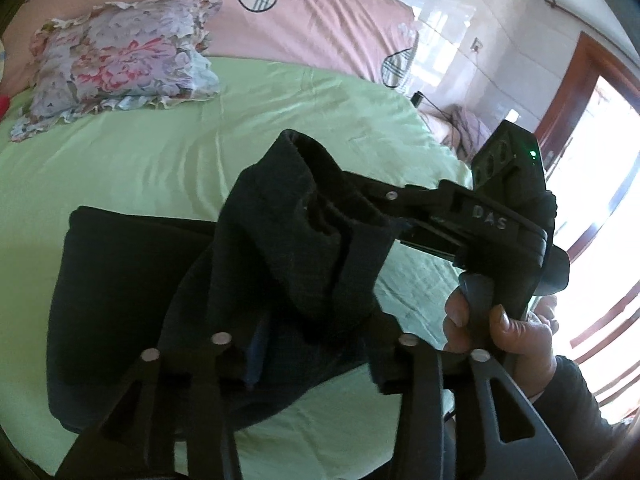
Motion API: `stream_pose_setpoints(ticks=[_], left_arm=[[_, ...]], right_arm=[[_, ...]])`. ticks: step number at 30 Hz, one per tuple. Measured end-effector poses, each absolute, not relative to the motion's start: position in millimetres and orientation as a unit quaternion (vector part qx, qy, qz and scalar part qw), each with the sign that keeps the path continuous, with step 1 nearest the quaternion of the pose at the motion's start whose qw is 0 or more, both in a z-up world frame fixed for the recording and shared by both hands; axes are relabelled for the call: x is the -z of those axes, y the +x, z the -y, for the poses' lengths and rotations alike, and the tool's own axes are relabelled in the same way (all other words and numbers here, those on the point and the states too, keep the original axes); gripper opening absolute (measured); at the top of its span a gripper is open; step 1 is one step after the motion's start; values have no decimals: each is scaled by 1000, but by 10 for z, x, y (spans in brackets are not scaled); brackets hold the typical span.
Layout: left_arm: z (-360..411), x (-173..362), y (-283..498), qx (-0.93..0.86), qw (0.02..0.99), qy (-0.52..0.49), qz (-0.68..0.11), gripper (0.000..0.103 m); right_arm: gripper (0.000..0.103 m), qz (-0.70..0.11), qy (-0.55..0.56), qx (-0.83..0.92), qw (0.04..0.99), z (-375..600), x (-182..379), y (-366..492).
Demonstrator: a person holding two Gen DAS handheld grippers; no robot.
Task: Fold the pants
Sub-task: 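Lift the folded end with the left tool and fold it over the pants, then lower the folded end onto the pants and open the left tool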
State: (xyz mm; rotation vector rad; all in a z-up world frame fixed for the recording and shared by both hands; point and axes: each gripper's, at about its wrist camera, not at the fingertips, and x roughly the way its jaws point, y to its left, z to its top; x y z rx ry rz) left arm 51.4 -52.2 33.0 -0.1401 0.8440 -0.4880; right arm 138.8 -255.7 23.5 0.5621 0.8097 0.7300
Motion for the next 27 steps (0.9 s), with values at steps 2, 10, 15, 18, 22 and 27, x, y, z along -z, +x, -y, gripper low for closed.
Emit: stream_pose_setpoints(ticks=[2, 10, 15, 18, 22, 27], left_arm=[[533, -341, 488, 247, 877, -72, -405, 58], [511, -421, 401, 271, 871, -81, -401, 66], [379, -521, 324, 279, 874, -100, -386, 73], [286, -551, 304, 269, 879, -104, -380, 74], [120, -521, 324, 253, 880, -122, -383, 74], [-75, -499, 348, 236, 882, -141, -382, 75]], right_arm=[[60, -373, 271, -331, 823, 2650, -258, 1320], [74, -383, 276, -266, 840, 2829, -251, 1046], [80, -380, 271, -225, 855, 2897, -317, 888], [82, -375, 271, -215, 860, 2903, -382, 807], [84, -373, 256, -211, 866, 2803, -484, 715], [86, -376, 225, -208, 874, 2616, -557, 634]])
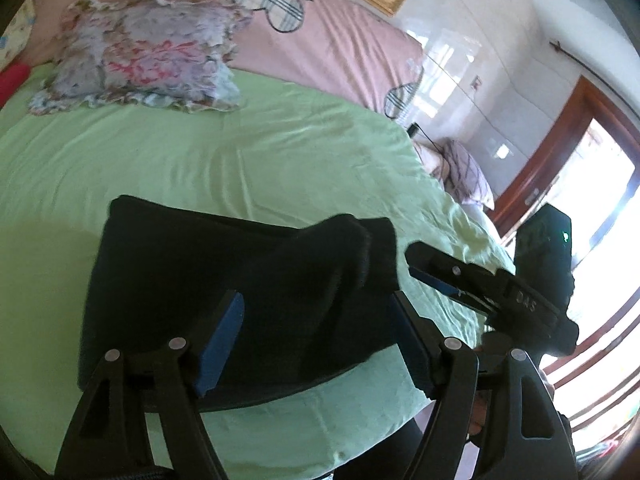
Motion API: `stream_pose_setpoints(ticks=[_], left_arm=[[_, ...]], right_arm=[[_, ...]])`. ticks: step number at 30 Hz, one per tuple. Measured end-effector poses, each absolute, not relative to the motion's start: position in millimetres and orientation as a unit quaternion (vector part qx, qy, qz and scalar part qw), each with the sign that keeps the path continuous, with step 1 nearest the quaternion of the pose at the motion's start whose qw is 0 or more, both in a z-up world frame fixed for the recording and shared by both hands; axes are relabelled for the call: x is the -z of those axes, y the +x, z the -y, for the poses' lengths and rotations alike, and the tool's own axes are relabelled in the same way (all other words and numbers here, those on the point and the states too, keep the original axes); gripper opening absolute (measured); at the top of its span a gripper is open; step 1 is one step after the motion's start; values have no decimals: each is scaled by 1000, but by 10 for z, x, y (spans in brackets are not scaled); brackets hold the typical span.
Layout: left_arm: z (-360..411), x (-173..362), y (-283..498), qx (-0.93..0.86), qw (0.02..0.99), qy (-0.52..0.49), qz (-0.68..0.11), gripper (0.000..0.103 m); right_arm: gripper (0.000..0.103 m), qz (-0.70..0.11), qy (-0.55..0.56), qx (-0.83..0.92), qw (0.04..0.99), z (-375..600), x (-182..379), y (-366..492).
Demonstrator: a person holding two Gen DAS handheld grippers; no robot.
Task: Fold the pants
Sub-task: 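Lower the folded end onto the pants and open the left tool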
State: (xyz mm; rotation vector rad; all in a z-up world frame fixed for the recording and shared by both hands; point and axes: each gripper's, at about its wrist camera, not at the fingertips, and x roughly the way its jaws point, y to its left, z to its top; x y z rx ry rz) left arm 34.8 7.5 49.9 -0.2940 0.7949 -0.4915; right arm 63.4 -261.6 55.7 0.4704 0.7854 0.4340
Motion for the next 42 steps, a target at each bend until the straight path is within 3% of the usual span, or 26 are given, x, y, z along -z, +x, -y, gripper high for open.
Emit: stream_pose_setpoints(ticks=[22, 42], left_arm=[[-885, -293, 433, 169, 883, -217, -381, 77], [-1023, -71, 547, 145, 876, -218, -405, 79]], right_arm=[[87, -404, 204, -188, 872, 2288, -573, 514], [87, -438, 188, -149, 867, 2354, -247, 441]])
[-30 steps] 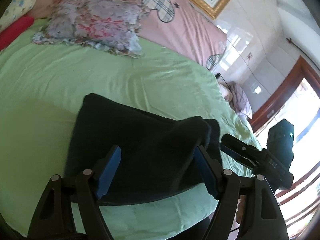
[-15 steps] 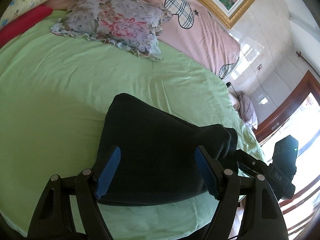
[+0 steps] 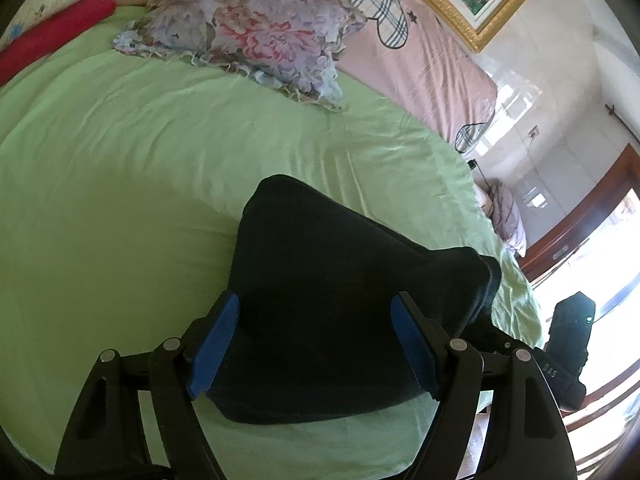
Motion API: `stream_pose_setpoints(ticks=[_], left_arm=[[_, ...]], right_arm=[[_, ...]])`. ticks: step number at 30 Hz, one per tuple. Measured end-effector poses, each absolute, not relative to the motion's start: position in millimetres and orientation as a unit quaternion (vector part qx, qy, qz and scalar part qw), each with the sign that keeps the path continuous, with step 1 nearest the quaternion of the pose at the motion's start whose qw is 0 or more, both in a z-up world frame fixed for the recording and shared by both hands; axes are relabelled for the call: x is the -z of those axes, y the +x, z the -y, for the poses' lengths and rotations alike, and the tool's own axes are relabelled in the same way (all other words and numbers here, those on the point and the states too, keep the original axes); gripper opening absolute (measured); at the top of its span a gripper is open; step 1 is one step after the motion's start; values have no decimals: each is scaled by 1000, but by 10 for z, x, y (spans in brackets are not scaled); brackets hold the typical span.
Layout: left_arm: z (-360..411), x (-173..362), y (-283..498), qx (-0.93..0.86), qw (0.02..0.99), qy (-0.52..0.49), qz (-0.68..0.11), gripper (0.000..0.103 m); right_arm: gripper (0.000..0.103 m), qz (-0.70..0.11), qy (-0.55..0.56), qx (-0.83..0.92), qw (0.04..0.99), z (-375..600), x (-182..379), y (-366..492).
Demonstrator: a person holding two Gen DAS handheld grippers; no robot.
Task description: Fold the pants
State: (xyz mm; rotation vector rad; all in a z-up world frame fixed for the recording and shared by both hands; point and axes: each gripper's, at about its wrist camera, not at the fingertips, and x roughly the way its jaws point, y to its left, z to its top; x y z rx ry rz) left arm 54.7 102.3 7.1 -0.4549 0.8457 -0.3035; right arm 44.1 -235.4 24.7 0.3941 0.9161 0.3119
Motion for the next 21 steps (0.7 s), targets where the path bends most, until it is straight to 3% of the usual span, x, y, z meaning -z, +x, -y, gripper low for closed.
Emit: stream_pose_setpoints(ticks=[21], left_arm=[[-922, 323, 901, 115, 860, -194, -458, 79]], right_arm=[[87, -445, 190, -183, 856, 2252, -81, 576]])
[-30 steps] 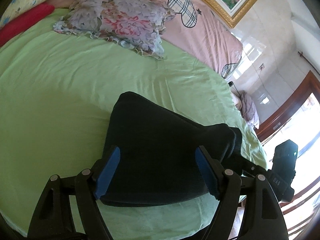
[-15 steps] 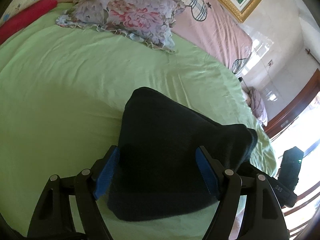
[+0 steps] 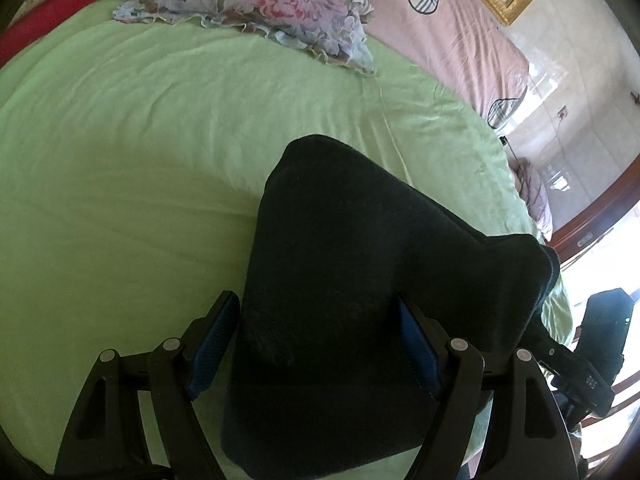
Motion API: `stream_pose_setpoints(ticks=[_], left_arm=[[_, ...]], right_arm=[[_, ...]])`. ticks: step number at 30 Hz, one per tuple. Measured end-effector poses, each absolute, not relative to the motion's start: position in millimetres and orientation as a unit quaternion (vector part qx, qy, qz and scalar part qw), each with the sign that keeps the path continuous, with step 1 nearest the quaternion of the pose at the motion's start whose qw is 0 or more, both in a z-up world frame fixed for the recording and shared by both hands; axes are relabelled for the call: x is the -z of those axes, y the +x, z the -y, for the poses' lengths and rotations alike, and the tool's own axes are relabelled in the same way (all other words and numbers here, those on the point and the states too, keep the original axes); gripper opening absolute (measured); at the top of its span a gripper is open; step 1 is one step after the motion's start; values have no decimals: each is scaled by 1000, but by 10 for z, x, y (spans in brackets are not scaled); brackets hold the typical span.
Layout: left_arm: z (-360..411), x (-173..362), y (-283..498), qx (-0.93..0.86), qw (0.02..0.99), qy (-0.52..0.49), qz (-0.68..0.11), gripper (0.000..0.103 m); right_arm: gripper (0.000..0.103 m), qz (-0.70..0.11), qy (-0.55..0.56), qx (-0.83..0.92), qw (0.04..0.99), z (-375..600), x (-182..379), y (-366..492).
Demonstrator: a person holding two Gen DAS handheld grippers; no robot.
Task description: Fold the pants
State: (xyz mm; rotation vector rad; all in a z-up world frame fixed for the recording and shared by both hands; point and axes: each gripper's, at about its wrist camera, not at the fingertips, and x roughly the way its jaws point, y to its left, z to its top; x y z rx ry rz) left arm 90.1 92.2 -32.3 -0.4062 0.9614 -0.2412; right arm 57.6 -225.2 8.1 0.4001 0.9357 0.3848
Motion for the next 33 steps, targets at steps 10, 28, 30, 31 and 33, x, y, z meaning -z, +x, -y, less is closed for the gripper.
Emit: stream_pose_setpoints(ticks=[10, 28, 30, 31, 33], left_arm=[[-735, 243, 892, 111, 873, -146, -451, 56], [-730, -143, 588, 111, 896, -120, -413, 31], [-750, -184, 550, 108, 898, -119, -409, 31], [-763, -203, 531, 106, 900, -118, -407, 31], [-784, -247, 501, 100, 902, -116, -403, 31]], right_arm=[[69, -443, 207, -227, 842, 2183, -36, 624], [51, -423, 216, -258, 841, 2140, -199, 533], [50, -422, 220, -262, 840, 2128, -217, 515], [50, -421, 219, -265, 840, 2114, -230, 512], [50, -418, 217, -270, 840, 2077, -261, 506]])
